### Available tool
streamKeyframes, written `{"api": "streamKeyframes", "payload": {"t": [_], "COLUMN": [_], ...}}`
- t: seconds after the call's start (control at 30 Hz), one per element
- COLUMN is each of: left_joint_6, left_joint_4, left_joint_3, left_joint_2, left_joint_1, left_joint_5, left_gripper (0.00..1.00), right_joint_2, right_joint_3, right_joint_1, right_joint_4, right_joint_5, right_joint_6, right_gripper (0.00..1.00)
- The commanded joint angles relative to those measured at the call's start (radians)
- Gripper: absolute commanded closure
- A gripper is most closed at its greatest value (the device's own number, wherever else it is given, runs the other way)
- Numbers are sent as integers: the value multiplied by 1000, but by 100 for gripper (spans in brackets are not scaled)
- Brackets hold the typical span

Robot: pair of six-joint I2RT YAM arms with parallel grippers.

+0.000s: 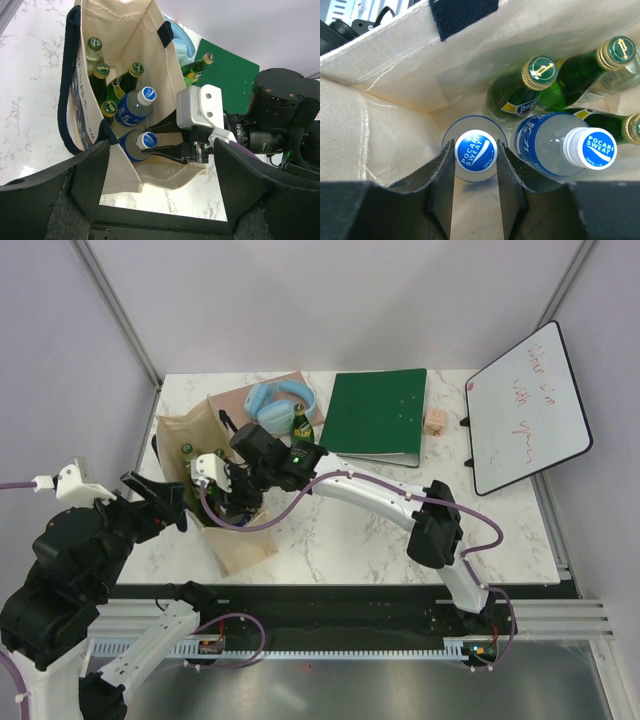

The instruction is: Take the beverage out of the canvas bag

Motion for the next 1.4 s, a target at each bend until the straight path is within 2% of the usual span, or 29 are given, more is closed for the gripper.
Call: {"api": "streamKeyframes", "payload": {"t": [0.0, 0.03, 0.07, 0.13, 0.2, 0.23, 0.5, 0.83, 1.1, 1.37], "left_joint_6": [-44, -44, -44, -45, -48, -47, -50, -21, 7, 36], "left_joint_4": [3, 3, 1, 3, 1, 3, 10, 65, 118, 150], "left_joint_3": [-7, -9, -10, -12, -16, -18, -30, -35, -51, -81], "left_joint_2": [0, 1, 0, -2, -3, -5, -9, -42, -36, -5], "left_joint_1": [0, -1, 0, 0, 0, 0, 0, 0, 0, 0], "left_joint_5": [8, 9, 9, 11, 14, 14, 20, 57, 93, 113], "left_gripper": [9, 9, 9, 9, 9, 9, 9, 10, 11, 11], "right_joint_2": [36, 37, 37, 36, 25, 19, -64, -193, -239, -339], "right_joint_3": [24, 26, 26, 35, 53, 64, 214, 208, 371, 378], "right_joint_1": [1, 2, 2, 2, 1, 1, -28, -96, -163, -243], "right_joint_4": [-24, -24, -22, -24, -24, -22, 40, 180, 234, 277], "right_joint_5": [-12, -12, -12, -10, -3, 2, -26, -98, -133, -105], "right_joint_6": [-28, -29, -32, -37, -38, -37, 63, 225, 351, 411], "right_gripper": [64, 66, 74, 83, 98, 100, 100, 100, 100, 100]}}
